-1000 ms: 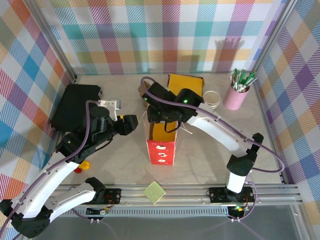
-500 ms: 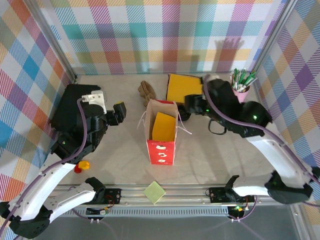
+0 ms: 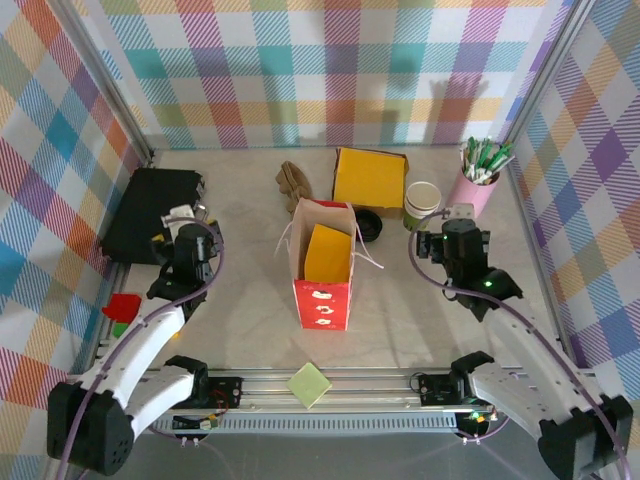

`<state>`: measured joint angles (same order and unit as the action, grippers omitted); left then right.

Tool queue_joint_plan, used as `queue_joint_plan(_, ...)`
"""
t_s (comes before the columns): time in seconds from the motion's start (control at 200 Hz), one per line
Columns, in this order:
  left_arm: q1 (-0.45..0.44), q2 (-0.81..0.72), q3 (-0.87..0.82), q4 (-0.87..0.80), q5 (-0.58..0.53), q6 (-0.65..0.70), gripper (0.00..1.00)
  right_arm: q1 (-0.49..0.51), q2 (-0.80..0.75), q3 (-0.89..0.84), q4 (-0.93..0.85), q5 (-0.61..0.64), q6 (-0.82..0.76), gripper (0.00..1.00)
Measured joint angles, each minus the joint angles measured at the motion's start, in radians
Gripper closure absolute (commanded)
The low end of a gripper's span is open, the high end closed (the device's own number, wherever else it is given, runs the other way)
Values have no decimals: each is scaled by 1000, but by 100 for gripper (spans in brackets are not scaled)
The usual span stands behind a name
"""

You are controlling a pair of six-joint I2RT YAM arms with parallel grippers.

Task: Pack the takeout coffee

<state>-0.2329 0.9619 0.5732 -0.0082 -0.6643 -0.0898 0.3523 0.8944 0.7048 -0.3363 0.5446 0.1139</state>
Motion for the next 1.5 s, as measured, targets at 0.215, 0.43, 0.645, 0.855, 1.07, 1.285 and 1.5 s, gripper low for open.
queue_joint_plan(0.215, 110, 195, -183, 323, 129, 1, 0, -162, 133, -244, 348, -62, -35, 1)
queue_joint_plan(0.43, 138, 397, -225, 637, 235, 11, 0, -190, 315, -332, 686, -131, -98, 1)
queue_joint_plan(0.645, 138, 538, -302, 930, 352, 53, 0, -222, 439, -348, 925, -216, -146, 1)
queue_joint_plan(0.855, 138, 605, -288, 990, 365, 58, 0, -255, 554, -344, 1091, -339, -150, 1)
queue_joint_plan(1.07, 137, 610, -189, 945, 365, 61, 0, -314, 640, -330, 1129, -413, -121, 1)
queue_joint_plan(1.285, 137, 610, -189, 919, 365, 61, 0, -321, 641, -319, 1141, -433, -103, 1)
queue_joint_plan(1.5, 137, 610, -189, 918, 365, 62, 0, -322, 641, -317, 1144, -438, -103, 1)
